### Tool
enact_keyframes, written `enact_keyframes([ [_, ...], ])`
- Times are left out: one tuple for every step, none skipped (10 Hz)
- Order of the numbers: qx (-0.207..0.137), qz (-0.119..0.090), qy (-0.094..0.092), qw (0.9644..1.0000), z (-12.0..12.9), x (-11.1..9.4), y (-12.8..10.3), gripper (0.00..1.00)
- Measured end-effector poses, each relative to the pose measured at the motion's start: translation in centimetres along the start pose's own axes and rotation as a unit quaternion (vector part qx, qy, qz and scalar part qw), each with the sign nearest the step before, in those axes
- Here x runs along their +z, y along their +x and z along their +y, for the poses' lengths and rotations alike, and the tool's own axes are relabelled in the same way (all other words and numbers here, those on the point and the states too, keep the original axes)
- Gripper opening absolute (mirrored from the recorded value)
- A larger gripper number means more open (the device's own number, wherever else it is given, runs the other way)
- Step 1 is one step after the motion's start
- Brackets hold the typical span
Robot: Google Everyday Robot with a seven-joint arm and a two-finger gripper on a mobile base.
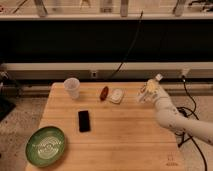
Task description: Stand the bottle upright
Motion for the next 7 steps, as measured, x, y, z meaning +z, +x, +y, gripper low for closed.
enact_keyframes([
  [-0.002, 0.004, -0.001, 1.0, -0.1, 0.0, -0.2, 0.0],
  [-0.006, 0.01, -0.003, 0.9999, -0.2, 0.0, -0.4, 0.0],
  [-0.011, 0.015, -0.004, 0.9998, -0.3, 0.0, -0.6, 0.0],
  [-0.014, 0.018, -0.005, 0.9997, -0.4, 0.0, -0.8, 0.0],
  [-0.019, 0.024, -0.006, 0.9995, -0.5, 0.0, -1.0, 0.0],
  [-0.023, 0.027, -0.006, 0.9993, -0.7, 0.0, -1.3, 0.0],
  [-0.026, 0.031, -0.006, 0.9992, -0.9, 0.0, -1.5, 0.0],
])
